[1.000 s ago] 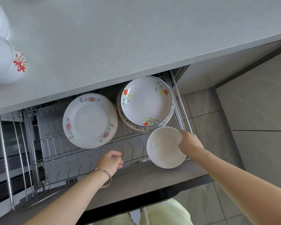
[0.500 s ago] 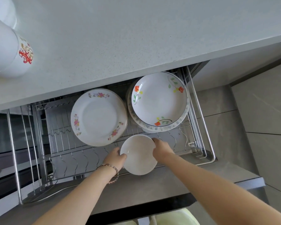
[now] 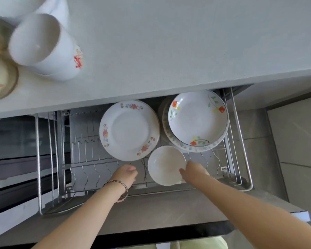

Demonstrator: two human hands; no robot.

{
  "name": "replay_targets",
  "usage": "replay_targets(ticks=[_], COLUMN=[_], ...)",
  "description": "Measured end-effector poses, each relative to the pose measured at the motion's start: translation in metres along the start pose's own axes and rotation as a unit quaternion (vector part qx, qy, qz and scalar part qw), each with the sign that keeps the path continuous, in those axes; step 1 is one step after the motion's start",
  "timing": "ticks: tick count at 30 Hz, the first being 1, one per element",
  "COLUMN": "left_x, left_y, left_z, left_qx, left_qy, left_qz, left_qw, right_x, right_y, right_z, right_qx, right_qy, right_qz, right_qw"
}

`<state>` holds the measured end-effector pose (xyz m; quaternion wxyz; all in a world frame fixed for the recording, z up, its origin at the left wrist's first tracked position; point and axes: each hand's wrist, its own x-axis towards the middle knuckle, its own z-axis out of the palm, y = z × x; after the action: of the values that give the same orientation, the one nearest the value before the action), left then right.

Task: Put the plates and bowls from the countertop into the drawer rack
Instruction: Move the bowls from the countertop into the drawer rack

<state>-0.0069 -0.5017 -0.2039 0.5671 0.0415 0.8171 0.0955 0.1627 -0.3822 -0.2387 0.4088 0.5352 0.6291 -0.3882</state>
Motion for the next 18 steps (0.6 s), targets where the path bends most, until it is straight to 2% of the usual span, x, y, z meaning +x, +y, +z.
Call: replay_targets(ticks=[3, 5, 8, 11, 13, 16, 18], left_x=[-0.023, -0.040, -0.062, -0.076, -0.081, -0.085, -0.086], left_y=[0.011, 0.023, 0.041, 0.057, 0.061, 0.057, 0.050], left_z=[-0.031, -0.062, -0.120, -0.177, -0.208, -0.235, -0.244], left_qx=[-0.070, -0.133, -0.202, -0.230, -0.236, -0.212, -0.179], left_qy=[0.014, 0.051, 0.115, 0.156, 0.165, 0.161, 0.151], left_qz=[0.039, 0.082, 0.151, 0.196, 0.204, 0.202, 0.196], left_qw=[0.997, 0.986, 0.961, 0.941, 0.936, 0.942, 0.952], right_x=[-0.032, -0.059, -0.100, -0.132, -0.151, -0.161, -0.154], right_y=[-0.028, -0.059, -0.117, -0.181, -0.226, -0.282, -0.305], right_z=[-0.026, -0.054, -0.100, -0.136, -0.152, -0.161, -0.155], right_qx=[-0.096, -0.082, 0.077, 0.259, 0.346, 0.415, 0.436], right_qy=[-0.009, 0.025, 0.091, 0.124, 0.081, -0.012, -0.013], right_qz=[-0.073, -0.140, -0.234, -0.289, -0.282, -0.222, -0.192], right_qw=[0.993, 0.986, 0.965, 0.913, 0.891, 0.882, 0.879])
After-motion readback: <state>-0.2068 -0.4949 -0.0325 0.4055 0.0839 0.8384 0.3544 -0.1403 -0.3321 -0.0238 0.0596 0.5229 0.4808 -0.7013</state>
